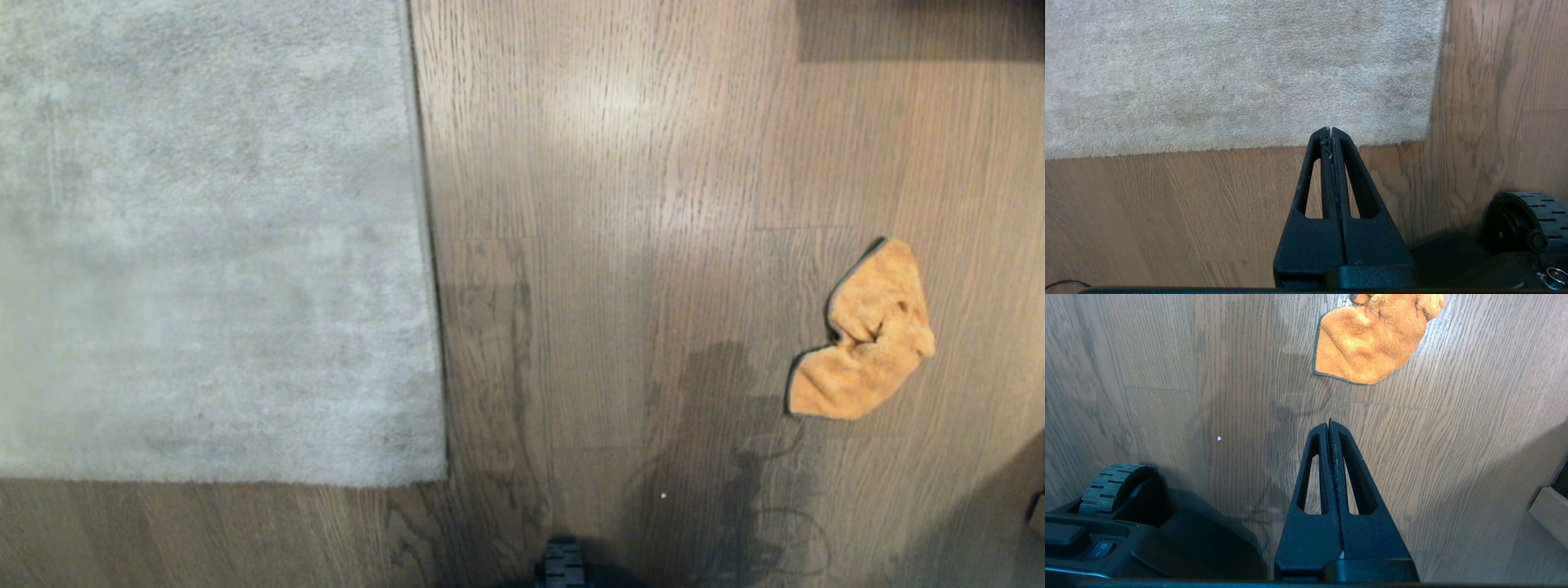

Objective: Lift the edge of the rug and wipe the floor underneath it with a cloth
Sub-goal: Pick up the rag

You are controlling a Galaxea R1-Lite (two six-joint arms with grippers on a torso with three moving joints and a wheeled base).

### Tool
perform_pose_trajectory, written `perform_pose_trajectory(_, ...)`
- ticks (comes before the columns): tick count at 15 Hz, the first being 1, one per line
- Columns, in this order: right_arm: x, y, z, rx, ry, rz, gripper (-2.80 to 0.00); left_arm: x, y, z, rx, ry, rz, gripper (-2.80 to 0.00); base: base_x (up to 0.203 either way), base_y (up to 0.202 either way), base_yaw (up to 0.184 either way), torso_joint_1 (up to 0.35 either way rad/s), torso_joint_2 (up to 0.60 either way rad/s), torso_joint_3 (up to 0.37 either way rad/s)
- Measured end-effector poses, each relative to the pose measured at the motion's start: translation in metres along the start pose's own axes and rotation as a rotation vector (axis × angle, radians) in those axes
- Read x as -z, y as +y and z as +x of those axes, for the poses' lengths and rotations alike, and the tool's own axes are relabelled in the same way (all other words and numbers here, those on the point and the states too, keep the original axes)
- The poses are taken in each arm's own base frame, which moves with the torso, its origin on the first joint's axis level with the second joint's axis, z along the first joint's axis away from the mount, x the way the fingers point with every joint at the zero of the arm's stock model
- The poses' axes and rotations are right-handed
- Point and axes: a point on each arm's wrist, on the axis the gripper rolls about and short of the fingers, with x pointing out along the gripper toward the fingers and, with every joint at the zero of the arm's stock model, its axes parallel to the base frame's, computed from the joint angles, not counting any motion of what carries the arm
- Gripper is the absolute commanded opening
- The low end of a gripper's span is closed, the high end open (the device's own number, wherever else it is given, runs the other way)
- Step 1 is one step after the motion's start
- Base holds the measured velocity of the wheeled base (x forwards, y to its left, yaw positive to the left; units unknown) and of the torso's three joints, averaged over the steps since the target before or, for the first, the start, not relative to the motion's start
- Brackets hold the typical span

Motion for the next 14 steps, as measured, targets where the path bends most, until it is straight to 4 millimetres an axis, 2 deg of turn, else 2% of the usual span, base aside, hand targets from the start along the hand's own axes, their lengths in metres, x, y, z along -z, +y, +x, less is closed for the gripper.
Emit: perform_pose_trajectory(14, 0.0001, 0.0000, 0.0000, -0.001, 0.001, -0.030, -2.80, 0.0000, 0.0000, 0.0000, 0.000, 0.000, -0.001, -2.80, 0.000, 0.000, 0.000, 0.000, 0.00, 0.000)
